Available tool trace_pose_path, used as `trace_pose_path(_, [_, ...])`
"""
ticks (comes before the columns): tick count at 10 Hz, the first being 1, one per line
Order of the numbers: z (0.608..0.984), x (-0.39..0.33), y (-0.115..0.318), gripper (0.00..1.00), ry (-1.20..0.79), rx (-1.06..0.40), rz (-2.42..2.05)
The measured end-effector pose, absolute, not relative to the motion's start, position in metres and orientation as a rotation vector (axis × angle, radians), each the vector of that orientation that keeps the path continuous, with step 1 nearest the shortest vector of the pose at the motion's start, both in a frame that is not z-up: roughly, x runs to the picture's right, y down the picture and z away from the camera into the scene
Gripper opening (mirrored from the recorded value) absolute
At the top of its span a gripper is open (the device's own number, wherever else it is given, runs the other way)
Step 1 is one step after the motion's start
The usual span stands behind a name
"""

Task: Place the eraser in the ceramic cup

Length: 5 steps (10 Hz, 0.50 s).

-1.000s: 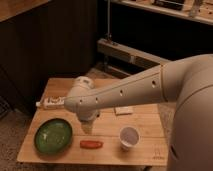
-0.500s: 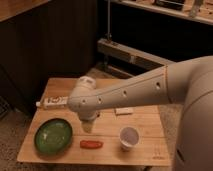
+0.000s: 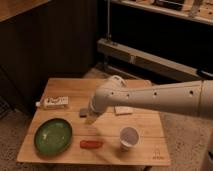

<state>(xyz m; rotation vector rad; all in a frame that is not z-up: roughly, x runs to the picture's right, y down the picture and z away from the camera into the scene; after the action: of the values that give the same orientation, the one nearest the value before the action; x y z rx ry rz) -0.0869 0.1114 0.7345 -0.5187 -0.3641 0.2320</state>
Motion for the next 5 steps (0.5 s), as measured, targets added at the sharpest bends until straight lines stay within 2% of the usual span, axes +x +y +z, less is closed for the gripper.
trace_pose_path(5, [0.765,-0.111,0.087,0.65,-0.221,-0.521,0.117])
